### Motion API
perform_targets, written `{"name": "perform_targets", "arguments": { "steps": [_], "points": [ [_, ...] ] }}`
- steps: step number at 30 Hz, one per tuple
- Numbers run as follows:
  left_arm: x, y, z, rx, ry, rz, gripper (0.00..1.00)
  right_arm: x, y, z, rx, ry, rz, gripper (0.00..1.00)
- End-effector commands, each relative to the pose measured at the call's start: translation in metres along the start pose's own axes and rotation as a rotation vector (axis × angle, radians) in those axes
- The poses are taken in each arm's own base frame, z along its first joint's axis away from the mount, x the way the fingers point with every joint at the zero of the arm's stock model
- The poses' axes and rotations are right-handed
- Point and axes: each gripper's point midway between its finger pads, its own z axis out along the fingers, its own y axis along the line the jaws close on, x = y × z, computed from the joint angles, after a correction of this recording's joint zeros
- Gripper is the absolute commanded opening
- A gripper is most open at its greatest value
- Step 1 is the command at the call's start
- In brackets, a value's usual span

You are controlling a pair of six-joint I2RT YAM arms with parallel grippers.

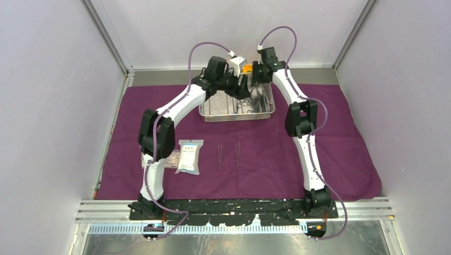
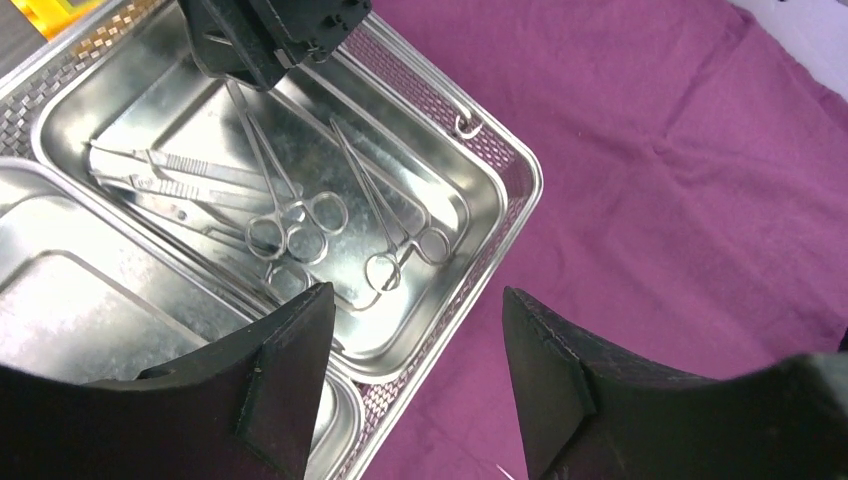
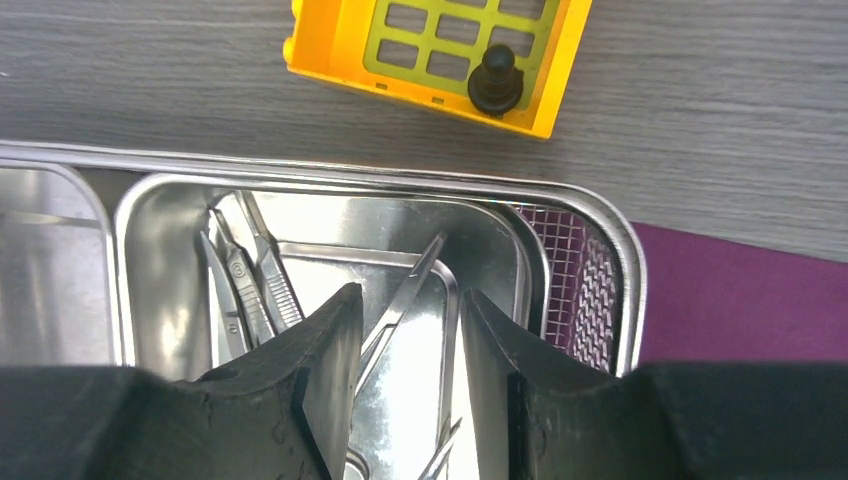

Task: Open and lay out the surgical kit
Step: Move the container from the surgical kit.

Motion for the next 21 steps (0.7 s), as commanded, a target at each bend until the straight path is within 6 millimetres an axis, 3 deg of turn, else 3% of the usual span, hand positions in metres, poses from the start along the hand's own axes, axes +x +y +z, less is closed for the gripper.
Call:
{"name": "perform_targets", "arguments": {
  "steps": [1,13,21],
  "points": [
    [-0.023,-0.017,-0.028,0.023,-0.050,0.041,0.64,-0.007,0.005,0.005,0.030,-0.035,-0.001,0.46],
    [-0.007,-0.020,-0.035,0.020,-0.028,0.026,0.65,0.016,0.005,0.024,0.084,0.002,-0.016,0.46],
    [-0.001,-0.021,-0.043,0.014,-0.024,0.043,0.66,0.020,0.004,0.033,0.120,-0.007,-0.035,0.30]
  ]
}}
